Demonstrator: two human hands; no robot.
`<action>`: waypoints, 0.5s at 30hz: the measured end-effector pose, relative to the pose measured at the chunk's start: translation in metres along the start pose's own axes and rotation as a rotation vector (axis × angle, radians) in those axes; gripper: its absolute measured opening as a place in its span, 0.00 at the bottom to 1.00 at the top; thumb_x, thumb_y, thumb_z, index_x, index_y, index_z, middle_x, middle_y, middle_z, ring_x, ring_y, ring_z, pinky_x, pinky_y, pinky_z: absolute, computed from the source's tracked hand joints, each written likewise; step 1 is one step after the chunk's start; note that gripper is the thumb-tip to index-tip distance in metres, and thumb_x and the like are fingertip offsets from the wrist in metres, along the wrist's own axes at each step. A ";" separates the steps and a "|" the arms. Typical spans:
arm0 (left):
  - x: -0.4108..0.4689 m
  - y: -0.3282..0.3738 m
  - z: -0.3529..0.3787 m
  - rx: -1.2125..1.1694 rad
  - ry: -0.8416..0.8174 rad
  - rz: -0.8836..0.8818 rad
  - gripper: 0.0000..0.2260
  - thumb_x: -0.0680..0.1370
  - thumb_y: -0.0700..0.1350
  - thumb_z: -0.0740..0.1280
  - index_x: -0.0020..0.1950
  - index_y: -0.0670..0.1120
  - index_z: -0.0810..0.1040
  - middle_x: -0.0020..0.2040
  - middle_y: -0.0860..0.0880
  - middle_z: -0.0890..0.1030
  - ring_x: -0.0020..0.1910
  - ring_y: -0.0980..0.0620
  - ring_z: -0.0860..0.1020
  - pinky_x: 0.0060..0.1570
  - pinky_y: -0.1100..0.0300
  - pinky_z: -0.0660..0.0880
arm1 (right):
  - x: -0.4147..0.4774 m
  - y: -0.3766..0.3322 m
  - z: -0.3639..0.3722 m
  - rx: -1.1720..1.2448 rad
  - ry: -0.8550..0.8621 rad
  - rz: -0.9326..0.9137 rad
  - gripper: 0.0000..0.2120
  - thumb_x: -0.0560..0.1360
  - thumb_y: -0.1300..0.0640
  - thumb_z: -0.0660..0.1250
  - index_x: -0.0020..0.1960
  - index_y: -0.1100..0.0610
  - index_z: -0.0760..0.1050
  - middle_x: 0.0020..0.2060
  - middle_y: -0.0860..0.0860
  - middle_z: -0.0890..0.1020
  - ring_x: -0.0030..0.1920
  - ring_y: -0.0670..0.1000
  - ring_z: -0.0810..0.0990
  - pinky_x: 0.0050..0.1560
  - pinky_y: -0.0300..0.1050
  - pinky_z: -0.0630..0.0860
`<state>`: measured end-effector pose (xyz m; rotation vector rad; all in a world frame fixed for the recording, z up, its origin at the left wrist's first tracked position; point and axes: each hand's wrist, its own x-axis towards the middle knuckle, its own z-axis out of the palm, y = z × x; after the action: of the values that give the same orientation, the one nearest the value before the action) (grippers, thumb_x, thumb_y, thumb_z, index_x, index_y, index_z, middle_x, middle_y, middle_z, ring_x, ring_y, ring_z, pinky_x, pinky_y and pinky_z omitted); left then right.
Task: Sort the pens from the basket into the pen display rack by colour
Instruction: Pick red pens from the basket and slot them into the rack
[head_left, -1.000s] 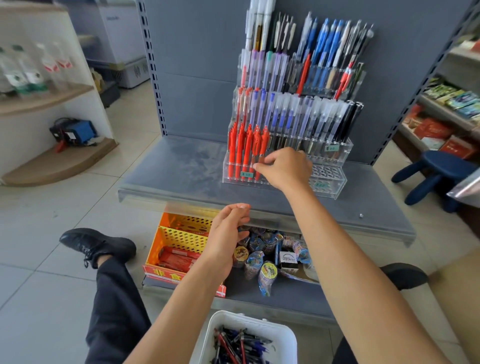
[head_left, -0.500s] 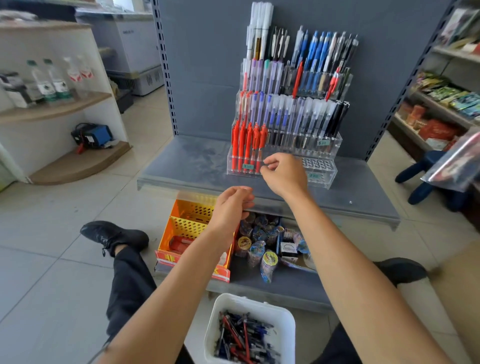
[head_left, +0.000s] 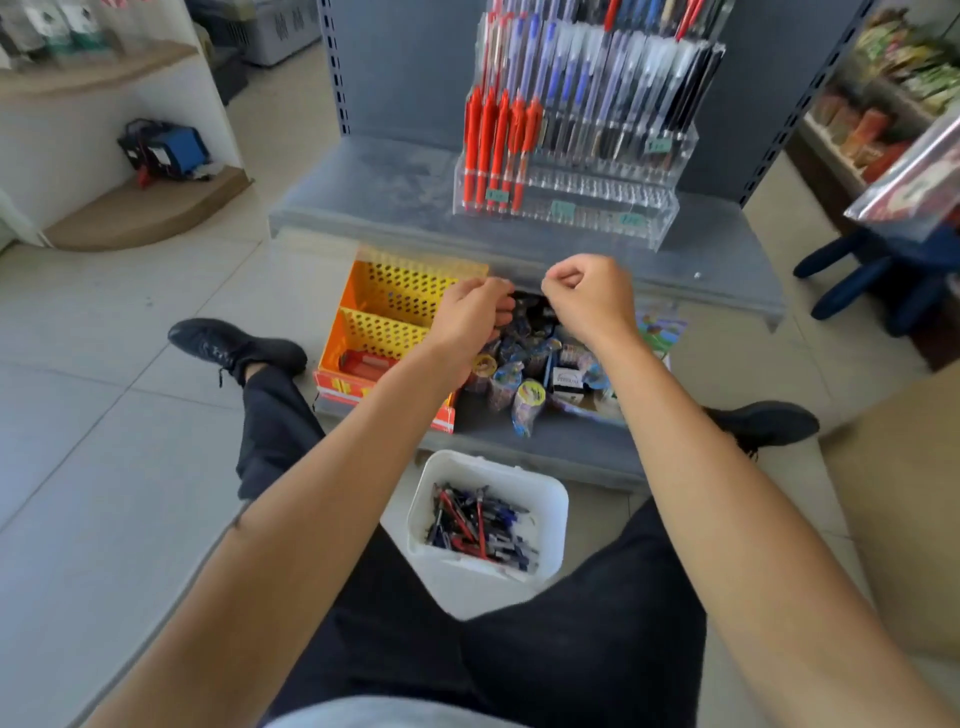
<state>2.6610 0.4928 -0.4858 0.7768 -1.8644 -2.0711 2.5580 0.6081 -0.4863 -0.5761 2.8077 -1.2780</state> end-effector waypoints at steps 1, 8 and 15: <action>-0.001 -0.006 0.000 -0.001 -0.002 -0.013 0.07 0.82 0.44 0.64 0.54 0.42 0.79 0.43 0.49 0.79 0.41 0.53 0.76 0.40 0.61 0.71 | -0.006 0.005 0.003 0.002 -0.016 0.006 0.07 0.74 0.54 0.68 0.49 0.52 0.84 0.42 0.46 0.84 0.46 0.47 0.83 0.48 0.45 0.80; 0.001 -0.055 -0.002 0.006 -0.042 -0.129 0.04 0.81 0.41 0.64 0.48 0.44 0.76 0.36 0.49 0.76 0.33 0.54 0.74 0.31 0.66 0.69 | -0.045 0.040 0.038 0.008 -0.107 0.055 0.05 0.74 0.57 0.69 0.42 0.51 0.83 0.35 0.43 0.82 0.42 0.46 0.82 0.46 0.43 0.79; 0.017 -0.106 -0.010 0.060 -0.042 -0.251 0.04 0.81 0.42 0.63 0.48 0.44 0.75 0.38 0.49 0.75 0.34 0.53 0.73 0.31 0.64 0.67 | -0.068 0.088 0.087 -0.006 -0.266 0.175 0.06 0.78 0.56 0.68 0.47 0.55 0.84 0.36 0.46 0.82 0.39 0.45 0.80 0.43 0.43 0.75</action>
<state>2.6694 0.4919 -0.5933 1.0383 -1.9458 -2.2013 2.6055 0.6199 -0.6190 -0.4501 2.5790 -1.0738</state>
